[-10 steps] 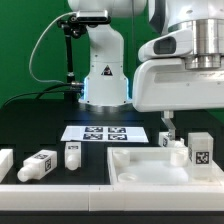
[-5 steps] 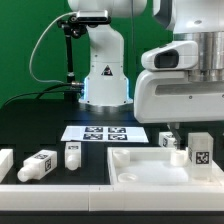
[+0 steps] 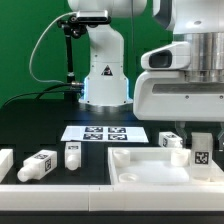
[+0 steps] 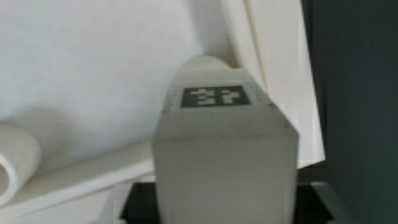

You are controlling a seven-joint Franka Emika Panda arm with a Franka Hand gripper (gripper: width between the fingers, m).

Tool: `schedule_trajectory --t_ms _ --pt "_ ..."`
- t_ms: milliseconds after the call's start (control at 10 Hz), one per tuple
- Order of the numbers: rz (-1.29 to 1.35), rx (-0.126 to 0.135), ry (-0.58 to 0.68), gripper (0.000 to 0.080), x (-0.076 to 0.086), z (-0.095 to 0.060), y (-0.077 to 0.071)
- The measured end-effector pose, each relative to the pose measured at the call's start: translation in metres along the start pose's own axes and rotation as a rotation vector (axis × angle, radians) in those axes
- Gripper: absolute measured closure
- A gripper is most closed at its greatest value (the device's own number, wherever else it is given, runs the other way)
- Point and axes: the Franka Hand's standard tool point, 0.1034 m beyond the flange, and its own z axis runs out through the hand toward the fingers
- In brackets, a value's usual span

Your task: Assemble one leg

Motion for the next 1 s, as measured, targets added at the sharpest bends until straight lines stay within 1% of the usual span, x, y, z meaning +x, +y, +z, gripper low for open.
schedule_trajectory --t_ms 100,200,300,500,600,800,900,1000 --pt "0.196 0.014 0.015 0.0514 0.001 0.000 0.003" --pt "0.392 0.037 0.006 0.0514 0.001 0.001 0.007" --pt "0.578 0.046 -0.008 0.0514 -0.001 0.001 0.008" --pt "0.864 0.063 -0.035 0.0514 -0.005 0.001 0.009" --pt "0.943 0.059 -0.039 0.0514 -0.006 0.001 0.009" --pt "0.865 0.058 -0.036 0.0509 -0.006 0.002 0.010" --pt "0.684 0.038 -0.055 0.0268 -0.010 0.005 0.014" --pt "0.443 0.035 -0.074 0.0268 -0.011 0.007 0.015"
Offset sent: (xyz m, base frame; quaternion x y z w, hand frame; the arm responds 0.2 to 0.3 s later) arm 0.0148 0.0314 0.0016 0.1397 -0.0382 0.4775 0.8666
